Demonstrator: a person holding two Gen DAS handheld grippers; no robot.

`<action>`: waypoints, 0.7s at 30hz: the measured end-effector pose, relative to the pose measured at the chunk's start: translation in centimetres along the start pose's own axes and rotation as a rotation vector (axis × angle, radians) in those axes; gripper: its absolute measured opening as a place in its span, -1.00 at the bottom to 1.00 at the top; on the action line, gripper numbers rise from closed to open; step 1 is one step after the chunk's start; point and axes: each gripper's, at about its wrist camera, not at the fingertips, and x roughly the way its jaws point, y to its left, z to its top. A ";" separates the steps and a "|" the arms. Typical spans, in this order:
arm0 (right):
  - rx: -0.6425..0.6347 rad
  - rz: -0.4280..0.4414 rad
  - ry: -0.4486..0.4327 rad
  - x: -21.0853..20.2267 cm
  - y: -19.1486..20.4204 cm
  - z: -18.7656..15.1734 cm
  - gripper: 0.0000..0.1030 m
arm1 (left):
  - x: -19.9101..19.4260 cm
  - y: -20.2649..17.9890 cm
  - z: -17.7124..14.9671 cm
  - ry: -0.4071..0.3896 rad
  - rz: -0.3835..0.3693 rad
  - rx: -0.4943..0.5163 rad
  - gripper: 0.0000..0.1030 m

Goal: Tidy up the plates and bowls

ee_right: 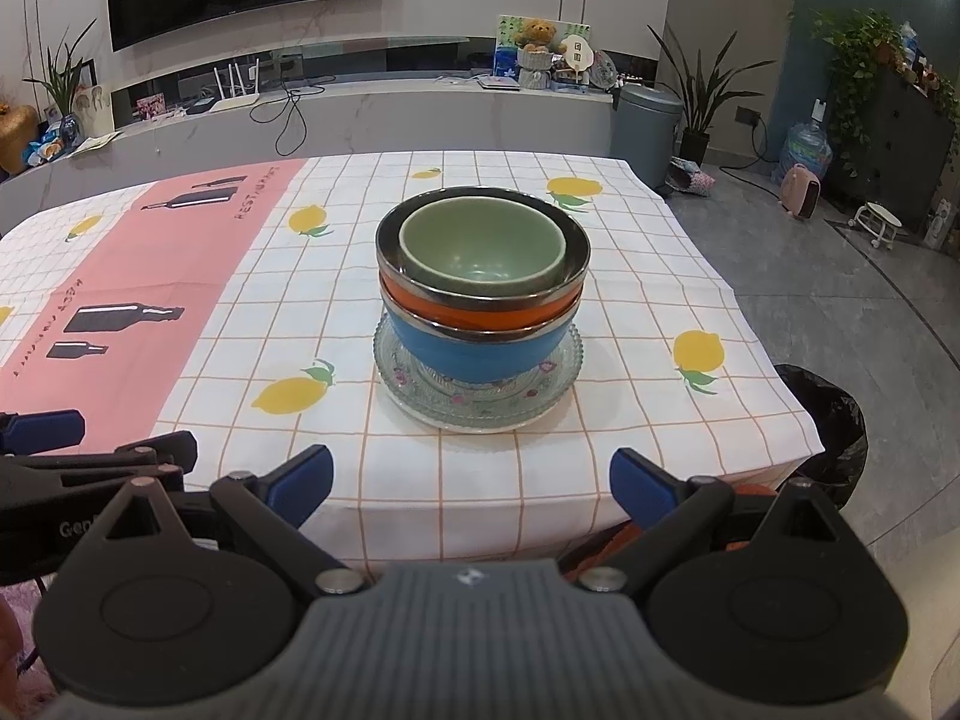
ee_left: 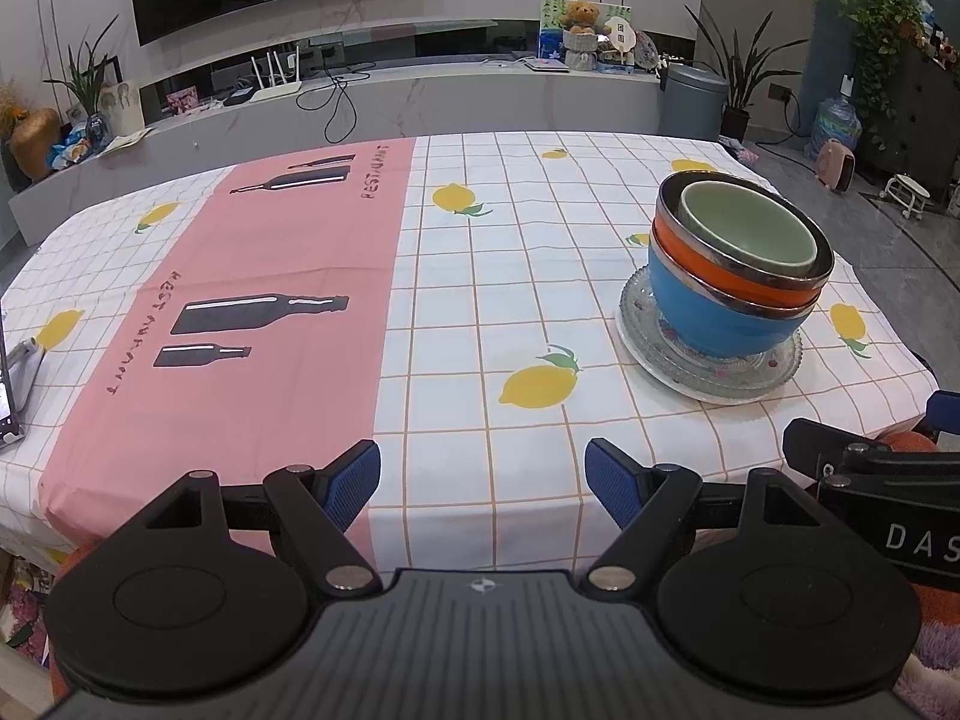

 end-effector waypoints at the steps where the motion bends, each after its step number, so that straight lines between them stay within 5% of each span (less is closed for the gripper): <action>1: 0.000 -0.001 0.000 0.0 0.0 -0.1 0.88 | 0.1 0.1 0.0 0.001 0.000 -0.003 0.77; 21: -0.006 -0.008 0.010 0.2 0.3 0.0 0.88 | -0.2 0.7 -0.1 -0.004 -0.004 -0.033 0.77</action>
